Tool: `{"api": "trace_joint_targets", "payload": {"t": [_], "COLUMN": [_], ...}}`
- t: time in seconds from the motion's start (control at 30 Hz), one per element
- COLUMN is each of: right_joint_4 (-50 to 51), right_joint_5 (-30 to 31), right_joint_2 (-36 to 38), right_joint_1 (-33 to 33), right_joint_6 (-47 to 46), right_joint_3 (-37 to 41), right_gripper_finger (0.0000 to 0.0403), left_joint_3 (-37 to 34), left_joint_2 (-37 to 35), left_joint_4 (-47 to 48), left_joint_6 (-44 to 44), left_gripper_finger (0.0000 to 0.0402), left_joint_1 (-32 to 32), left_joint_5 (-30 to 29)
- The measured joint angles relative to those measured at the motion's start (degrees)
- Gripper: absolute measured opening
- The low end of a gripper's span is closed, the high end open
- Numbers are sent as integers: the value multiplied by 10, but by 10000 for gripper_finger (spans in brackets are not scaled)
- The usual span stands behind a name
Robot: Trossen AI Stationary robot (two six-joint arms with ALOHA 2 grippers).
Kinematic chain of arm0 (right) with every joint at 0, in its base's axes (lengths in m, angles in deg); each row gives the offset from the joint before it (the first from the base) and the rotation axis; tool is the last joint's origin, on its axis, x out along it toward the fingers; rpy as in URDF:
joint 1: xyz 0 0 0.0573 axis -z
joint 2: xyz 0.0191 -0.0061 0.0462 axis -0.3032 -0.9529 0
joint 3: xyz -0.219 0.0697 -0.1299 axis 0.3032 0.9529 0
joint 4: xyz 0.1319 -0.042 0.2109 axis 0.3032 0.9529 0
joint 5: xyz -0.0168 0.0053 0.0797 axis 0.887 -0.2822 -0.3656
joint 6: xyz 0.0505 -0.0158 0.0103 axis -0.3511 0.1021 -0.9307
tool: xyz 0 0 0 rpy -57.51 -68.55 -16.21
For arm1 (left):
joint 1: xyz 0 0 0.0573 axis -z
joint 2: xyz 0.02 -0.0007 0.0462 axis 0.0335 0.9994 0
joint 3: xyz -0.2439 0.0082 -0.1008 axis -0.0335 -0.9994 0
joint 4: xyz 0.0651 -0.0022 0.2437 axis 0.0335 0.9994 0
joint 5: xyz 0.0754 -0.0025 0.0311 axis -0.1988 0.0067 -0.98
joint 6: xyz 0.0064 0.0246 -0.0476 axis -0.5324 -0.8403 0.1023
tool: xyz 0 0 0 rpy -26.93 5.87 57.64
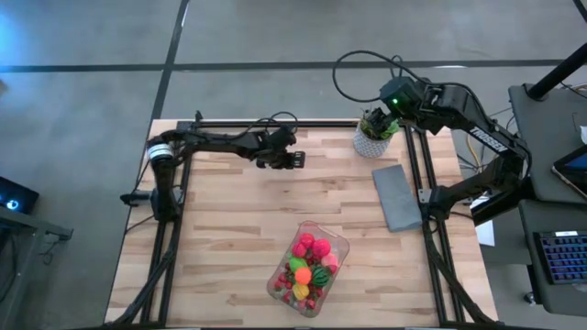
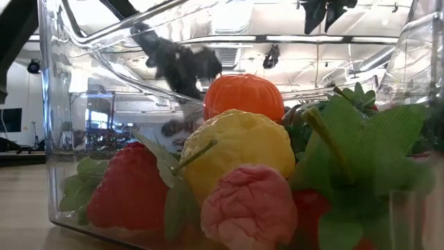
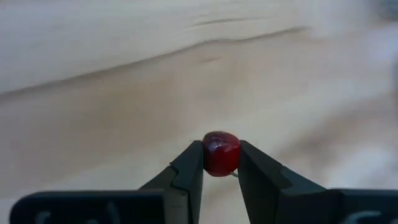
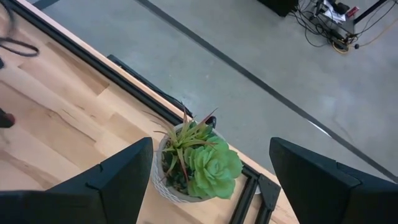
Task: Pick and placing Produce into tupperware
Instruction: Put the red cherry into the transparent basket
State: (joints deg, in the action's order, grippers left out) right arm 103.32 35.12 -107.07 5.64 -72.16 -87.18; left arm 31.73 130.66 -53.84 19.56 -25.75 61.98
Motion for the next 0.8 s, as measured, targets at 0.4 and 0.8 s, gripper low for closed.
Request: {"api": "trace_joint_targets", "payload": {"t": [0.4,0.8], "right_joint_4": [-7,1], "right_joint_5": [-1,-132], "right_joint_2": [-1,2], "right_joint_1": [0,-8], "right_joint_6": [47,-43], "right_joint_3": [8,60], "right_gripper_finger": [316,316], "left_joint_3": [0,0], "left_joint_2": [-151,-161], "left_joint_4": [-55,-160], "left_joint_6": [-177,-88], "left_gripper_finger": [68,68], "left_joint_1": [136,280], "left_joint_5": [11,42]}}
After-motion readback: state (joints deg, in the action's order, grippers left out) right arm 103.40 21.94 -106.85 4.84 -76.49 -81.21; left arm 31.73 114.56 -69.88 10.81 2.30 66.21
